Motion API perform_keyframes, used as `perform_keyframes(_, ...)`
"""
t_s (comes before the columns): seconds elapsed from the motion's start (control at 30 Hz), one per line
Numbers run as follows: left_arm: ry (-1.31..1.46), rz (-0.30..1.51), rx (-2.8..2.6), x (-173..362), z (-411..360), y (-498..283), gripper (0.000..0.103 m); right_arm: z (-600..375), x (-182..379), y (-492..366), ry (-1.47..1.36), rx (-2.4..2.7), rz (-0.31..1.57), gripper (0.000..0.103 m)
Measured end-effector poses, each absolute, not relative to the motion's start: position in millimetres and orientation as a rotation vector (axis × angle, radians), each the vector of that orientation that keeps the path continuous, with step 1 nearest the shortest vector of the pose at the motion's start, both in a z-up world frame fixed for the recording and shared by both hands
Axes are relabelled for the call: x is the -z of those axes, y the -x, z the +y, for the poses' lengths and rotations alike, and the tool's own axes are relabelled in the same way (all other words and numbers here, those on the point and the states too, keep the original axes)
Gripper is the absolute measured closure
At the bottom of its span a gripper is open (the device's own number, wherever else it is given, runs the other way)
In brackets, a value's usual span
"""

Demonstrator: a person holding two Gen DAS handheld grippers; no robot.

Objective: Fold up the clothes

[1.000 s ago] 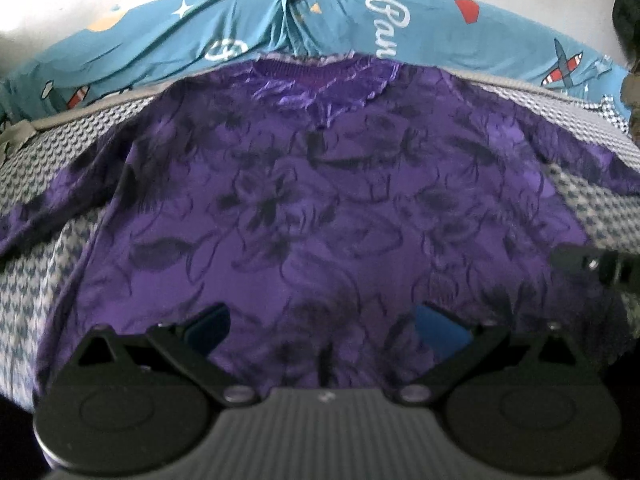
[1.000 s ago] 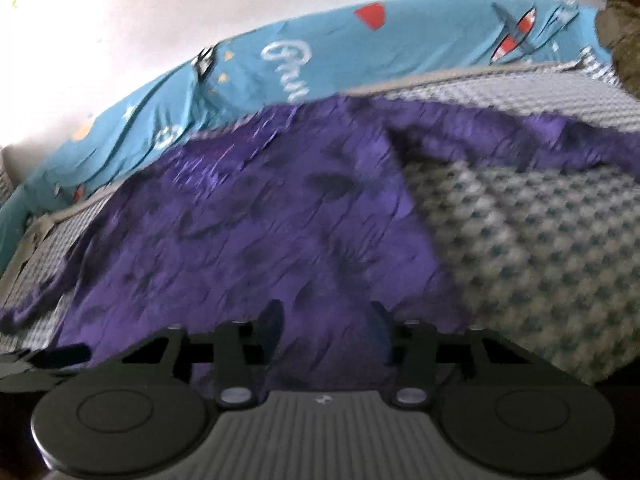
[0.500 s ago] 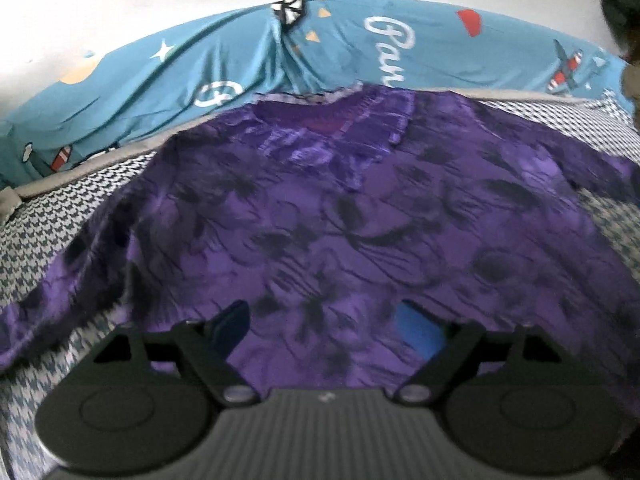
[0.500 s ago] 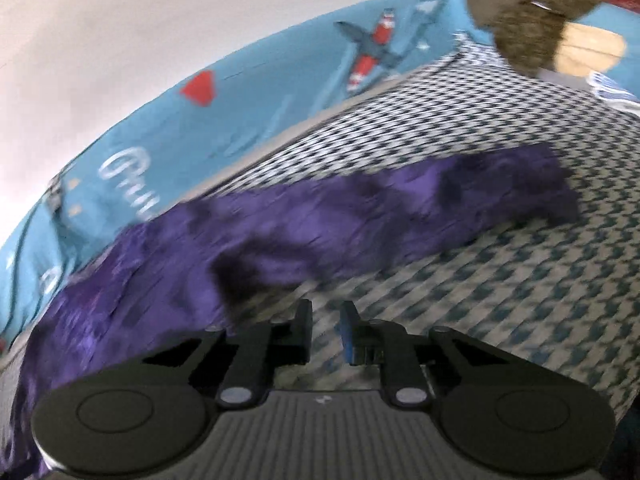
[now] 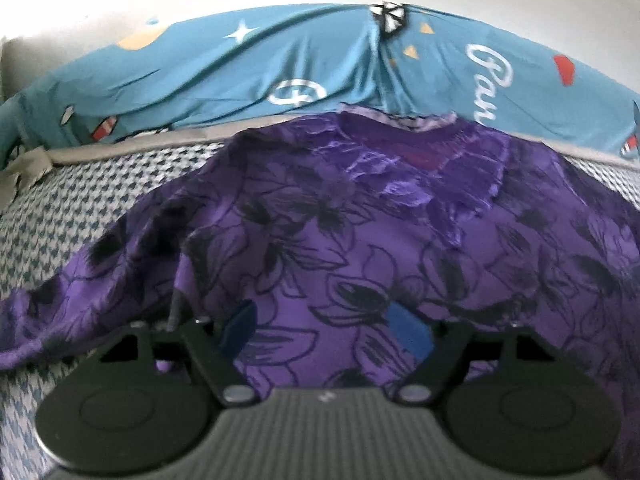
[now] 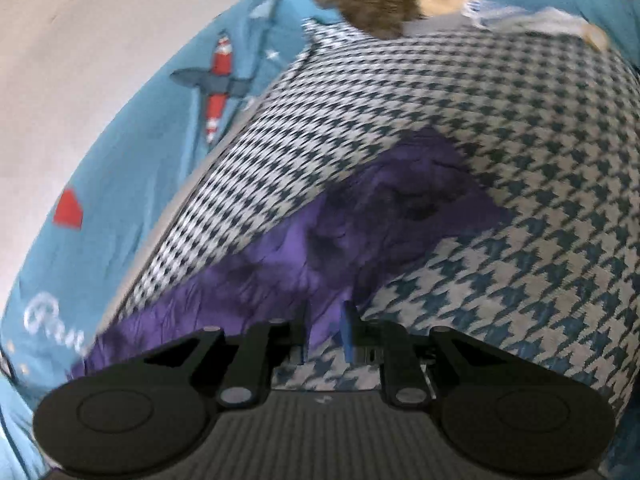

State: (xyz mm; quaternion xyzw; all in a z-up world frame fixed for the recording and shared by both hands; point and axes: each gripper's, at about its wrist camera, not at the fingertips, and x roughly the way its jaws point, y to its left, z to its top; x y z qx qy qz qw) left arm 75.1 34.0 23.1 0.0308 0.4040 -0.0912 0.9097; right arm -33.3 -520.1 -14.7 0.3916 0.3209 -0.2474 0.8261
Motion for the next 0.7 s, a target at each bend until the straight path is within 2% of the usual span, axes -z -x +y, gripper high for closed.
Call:
perform_keyframes(0.1, -0.042, 0.842, 0.196, -23.5, 38.9, -73.5, 0.022, -534.6, 17.4, 38.2, -0.894, 0.56, 0.648, 0.075)
perform_keyframes(0.5, -0.029, 0.848, 0.179, -22.3, 46.2, -71.8, 0.019, -567.8, 33.2, 57.6, -1.018, 0.69, 0.614, 0.075)
perform_keyframes(0.7, -0.047, 0.854, 0.187, -18.8, 41.8, -70.1, 0.018, -570.0, 39.4, 54.4, -0.982, 0.696, 0.599, 0.075)
